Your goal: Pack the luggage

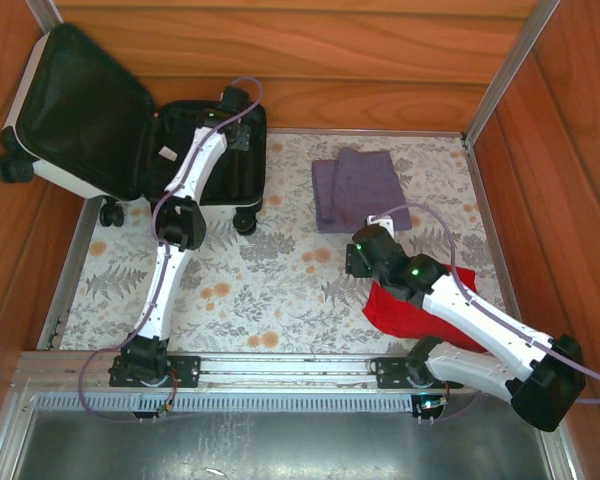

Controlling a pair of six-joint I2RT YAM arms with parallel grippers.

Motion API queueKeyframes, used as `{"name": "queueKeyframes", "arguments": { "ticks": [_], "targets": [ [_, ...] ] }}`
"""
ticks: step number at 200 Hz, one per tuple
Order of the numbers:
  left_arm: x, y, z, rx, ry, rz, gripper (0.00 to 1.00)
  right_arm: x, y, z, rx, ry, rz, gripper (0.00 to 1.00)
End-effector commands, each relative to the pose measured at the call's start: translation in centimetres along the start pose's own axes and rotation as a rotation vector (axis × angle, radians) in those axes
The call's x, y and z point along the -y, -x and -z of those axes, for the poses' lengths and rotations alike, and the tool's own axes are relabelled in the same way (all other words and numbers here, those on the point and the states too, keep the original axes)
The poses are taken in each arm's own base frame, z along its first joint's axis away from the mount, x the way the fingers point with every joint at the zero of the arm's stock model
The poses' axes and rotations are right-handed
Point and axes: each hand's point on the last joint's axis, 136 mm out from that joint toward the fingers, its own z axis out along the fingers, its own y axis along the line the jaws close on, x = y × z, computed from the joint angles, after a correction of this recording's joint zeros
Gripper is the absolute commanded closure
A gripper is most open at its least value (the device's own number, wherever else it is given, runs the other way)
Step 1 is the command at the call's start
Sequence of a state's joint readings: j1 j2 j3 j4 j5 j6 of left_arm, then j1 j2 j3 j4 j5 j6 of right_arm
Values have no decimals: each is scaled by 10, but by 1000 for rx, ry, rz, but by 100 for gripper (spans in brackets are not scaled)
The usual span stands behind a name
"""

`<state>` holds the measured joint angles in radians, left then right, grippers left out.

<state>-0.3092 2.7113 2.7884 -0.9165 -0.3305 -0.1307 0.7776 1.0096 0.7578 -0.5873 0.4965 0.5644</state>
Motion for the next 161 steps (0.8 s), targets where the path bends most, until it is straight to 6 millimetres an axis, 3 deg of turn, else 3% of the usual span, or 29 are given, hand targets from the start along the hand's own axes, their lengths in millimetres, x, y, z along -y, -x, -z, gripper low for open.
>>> {"name": "queueKeyframes", "arguments": {
  "ticks": [1,60,161],
  "targets": [
    [7,15,-10,82,12,0,27,9,-12,-6,-33,-41,-26,21],
    [13,17,-29,122,19,-26,34,7,-13,-11,-47,-47,-29,21],
    [8,-13,-61,54,100,-177,36,4,-12,-13,-58,-44,-42,22]
  ]
}}
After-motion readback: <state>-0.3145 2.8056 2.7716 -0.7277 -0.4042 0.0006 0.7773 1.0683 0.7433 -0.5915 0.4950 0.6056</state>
